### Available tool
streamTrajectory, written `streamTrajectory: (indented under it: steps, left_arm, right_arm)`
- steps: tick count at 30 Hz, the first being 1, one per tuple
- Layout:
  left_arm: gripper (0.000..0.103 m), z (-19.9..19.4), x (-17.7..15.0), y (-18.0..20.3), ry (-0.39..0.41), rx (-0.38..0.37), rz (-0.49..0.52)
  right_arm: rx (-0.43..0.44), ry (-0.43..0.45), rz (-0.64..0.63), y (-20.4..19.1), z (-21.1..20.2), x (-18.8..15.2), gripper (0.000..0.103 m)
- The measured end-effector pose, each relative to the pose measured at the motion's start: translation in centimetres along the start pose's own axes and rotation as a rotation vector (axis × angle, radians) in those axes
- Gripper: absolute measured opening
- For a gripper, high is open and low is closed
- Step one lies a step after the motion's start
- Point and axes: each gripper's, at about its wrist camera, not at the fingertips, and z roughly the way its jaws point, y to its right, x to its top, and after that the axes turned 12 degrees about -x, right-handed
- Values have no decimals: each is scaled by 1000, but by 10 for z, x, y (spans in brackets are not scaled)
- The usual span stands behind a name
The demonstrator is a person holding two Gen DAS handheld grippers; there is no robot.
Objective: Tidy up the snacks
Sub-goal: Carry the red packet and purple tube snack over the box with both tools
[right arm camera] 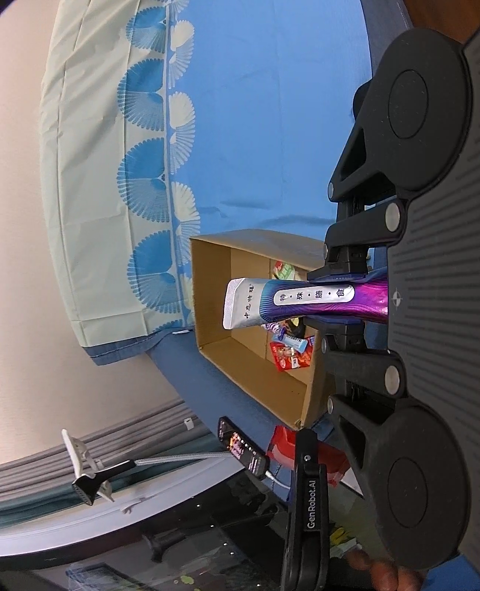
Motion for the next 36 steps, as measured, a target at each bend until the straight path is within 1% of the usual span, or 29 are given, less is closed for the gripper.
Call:
streamTrajectory:
  steps: [9, 23, 28, 36]
  left_arm:
    - [45, 30, 18, -21, -58, 18, -18]
    - [45, 81, 75, -52, -94, 50, -43]
    - [45, 107, 94, -65, -119, 53, -50]
    - [45, 150, 115, -78, -162, 54, -51]
  right_arm:
    - [-11, -49, -25, -10, 34, 13, 18]
    - [15, -122, -39, -31, 105, 48, 18]
    - [19, -140, -40, -37, 132, 63, 18]
    - [26, -173, -31, -45, 178, 77, 18]
